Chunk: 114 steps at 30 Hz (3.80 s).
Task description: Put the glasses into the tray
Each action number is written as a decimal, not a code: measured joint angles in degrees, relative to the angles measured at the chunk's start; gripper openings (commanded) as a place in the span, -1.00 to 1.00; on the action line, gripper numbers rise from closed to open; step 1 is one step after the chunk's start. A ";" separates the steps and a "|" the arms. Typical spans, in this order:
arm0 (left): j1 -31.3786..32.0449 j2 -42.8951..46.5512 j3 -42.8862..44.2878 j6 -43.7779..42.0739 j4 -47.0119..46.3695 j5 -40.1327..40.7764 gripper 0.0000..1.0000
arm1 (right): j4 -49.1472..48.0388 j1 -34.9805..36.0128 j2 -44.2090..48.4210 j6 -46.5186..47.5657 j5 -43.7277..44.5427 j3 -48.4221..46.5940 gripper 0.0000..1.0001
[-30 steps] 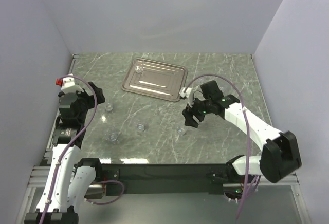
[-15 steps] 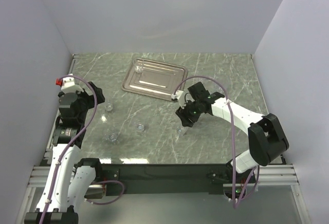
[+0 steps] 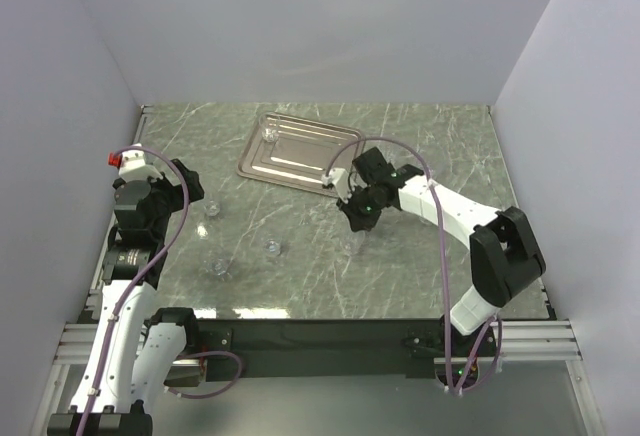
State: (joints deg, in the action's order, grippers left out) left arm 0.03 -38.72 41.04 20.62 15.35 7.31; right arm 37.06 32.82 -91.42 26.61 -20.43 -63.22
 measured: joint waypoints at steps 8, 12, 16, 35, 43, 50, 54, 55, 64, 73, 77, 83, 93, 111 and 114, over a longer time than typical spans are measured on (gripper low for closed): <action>0.00 -0.02 0.00 0.02 -0.04 0.02 0.94 | 2.84 -0.04 -6.45 -0.22 3.43 -18.40 -1.00; 0.00 -0.15 0.00 0.02 -0.07 0.04 0.94 | 1.53 -0.22 -15.08 -5.84 7.80 -30.75 -1.00; 0.00 -0.42 0.00 0.02 -0.09 0.04 0.94 | 1.66 -0.48 -27.32 -14.01 11.93 -45.59 -1.00; 0.00 -2.05 0.00 -0.22 -0.09 0.09 0.94 | -5.51 -0.59 -45.00 -35.34 23.26 -65.90 -0.87; 0.00 -2.05 0.00 -0.22 -0.11 0.07 0.94 | -7.50 -0.59 -48.09 -36.02 24.35 -66.23 -0.77; 0.00 -2.05 0.00 -0.22 -0.09 0.07 0.94 | -7.58 -0.59 -49.53 -36.04 24.92 -66.20 -0.47; 0.00 -2.10 0.00 -0.22 -0.09 0.07 0.94 | -7.85 -0.59 -49.53 -35.76 24.90 -66.20 0.10; 0.00 -2.14 0.00 -0.22 -0.11 0.07 0.94 | -7.93 -0.59 -49.51 -35.67 24.85 -66.20 0.14; 0.00 -2.80 -0.02 -0.15 -0.11 0.00 0.95 | -7.74 -0.61 -43.30 -29.94 23.54 -59.98 0.44; 0.00 -4.98 -0.09 0.85 -0.35 -1.84 0.95 | -8.22 -1.51 -15.58 -14.51 10.36 -39.63 0.52; 0.00 -7.26 -0.09 1.86 -0.70 -2.93 0.96 | -8.24 -2.14 -3.28 -8.66 4.52 -28.59 0.52; 0.00 -12.98 -0.09 4.20 -0.31 -3.65 0.89 | -7.74 -4.33 10.73 -3.26 -1.42 -12.31 0.52; -1.66 -20.83 0.96 10.88 2.80 -4.46 0.63 | -7.04 -19.10 30.95 -1.53 -13.55 8.28 0.57; -5.88 -37.33 5.99 18.14 7.91 -4.07 -0.35 | -12.72 -36.61 46.34 -2.05 -30.97 22.10 0.62; -6.05 -40.72 7.21 18.14 7.61 -4.09 -0.55 | -12.50 -36.61 45.81 -1.86 -31.21 22.10 0.62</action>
State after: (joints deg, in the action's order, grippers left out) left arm -6.02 -79.44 48.25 38.76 22.96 3.22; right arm 24.56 -3.79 -45.60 24.75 -51.64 -41.12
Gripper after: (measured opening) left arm 0.283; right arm 0.810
